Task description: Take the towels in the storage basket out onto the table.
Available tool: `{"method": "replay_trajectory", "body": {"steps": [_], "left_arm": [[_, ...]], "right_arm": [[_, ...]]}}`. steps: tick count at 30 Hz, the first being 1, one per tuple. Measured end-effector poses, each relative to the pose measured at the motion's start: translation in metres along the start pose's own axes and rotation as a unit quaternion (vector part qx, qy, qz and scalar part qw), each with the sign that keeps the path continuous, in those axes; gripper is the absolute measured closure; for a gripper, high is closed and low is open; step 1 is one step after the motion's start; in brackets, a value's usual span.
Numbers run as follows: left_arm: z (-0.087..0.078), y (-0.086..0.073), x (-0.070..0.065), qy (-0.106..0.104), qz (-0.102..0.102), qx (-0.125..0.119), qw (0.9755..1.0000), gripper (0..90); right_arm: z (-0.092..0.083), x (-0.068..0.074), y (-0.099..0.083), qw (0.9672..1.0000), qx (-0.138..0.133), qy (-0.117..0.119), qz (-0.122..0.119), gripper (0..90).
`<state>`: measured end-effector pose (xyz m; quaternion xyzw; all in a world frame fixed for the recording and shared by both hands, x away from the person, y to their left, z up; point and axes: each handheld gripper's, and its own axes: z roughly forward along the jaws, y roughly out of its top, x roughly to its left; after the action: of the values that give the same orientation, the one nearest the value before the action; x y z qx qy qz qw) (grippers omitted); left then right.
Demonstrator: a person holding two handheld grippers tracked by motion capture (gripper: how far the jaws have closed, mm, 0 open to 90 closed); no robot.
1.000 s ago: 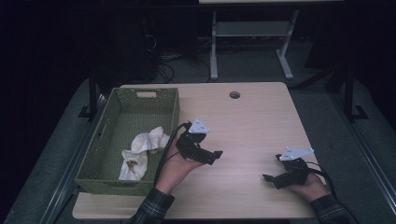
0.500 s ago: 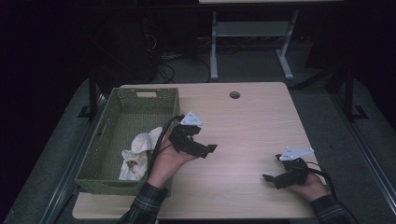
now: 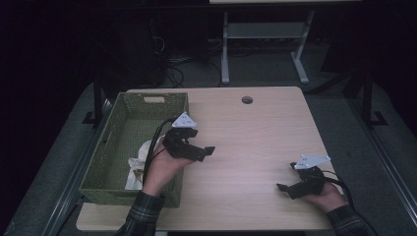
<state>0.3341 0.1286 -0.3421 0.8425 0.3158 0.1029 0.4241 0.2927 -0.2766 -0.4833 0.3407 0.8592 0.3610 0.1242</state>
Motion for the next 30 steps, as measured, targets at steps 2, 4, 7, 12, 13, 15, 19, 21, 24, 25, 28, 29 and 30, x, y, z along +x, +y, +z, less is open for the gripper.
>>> {"method": "replay_trajectory", "body": {"steps": [2,4,7,12,13,15,19,21,24,25,28,29,30], "left_arm": [[-0.004,-0.001,0.002,0.004,0.001,0.000,1.0000,13.8],[-0.007,-0.002,0.006,0.008,-0.004,-0.002,1.0000,13.8],[-0.012,-0.004,0.011,0.014,-0.005,-0.002,0.9999,13.9],[-0.019,-0.007,0.019,0.024,-0.010,0.001,0.9997,14.1],[-0.020,-0.008,0.021,0.025,-0.009,0.003,0.9996,14.2],[-0.023,-0.010,0.024,0.025,-0.013,0.002,0.9996,14.1],[-0.030,-0.013,0.030,0.033,-0.017,0.000,0.9993,14.2],[-0.034,-0.014,0.034,0.040,-0.020,-0.002,0.9990,14.2],[-0.040,-0.017,0.038,0.049,-0.023,-0.003,0.9985,14.2],[-0.041,-0.018,0.040,0.051,-0.025,-0.001,0.9984,14.2],[-0.046,-0.020,0.044,0.061,-0.026,0.000,0.9978,14.2],[-0.047,-0.021,0.045,0.063,-0.029,0.001,0.9976,14.2],[-0.049,-0.022,0.048,0.068,-0.027,0.002,0.9973,14.2]], "right_arm": [[0.000,0.000,0.000,1.0000,0.000,0.001,0.000,2.2],[0.000,0.000,0.000,1.0000,0.000,0.000,0.000,2.2],[0.000,0.000,0.000,1.0000,-0.001,0.000,0.000,2.2],[0.000,0.000,0.000,1.0000,0.000,0.001,0.000,2.2],[0.000,0.000,0.000,1.0000,0.000,0.001,0.000,2.2],[0.000,0.000,0.000,1.0000,0.000,0.000,0.000,2.2],[0.000,0.000,0.000,1.0000,0.000,0.000,0.000,2.2],[0.000,0.000,0.000,1.0000,0.000,0.001,0.000,2.2],[0.000,0.000,0.000,1.0000,0.000,0.000,0.000,2.2],[0.000,0.000,0.000,1.0000,0.000,0.000,0.000,2.2],[0.000,0.000,0.000,1.0000,0.000,0.001,0.000,2.2],[0.000,0.000,0.000,1.0000,0.000,0.000,0.000,2.2],[0.000,0.000,0.000,1.0000,0.000,0.000,0.000,2.2]]}}
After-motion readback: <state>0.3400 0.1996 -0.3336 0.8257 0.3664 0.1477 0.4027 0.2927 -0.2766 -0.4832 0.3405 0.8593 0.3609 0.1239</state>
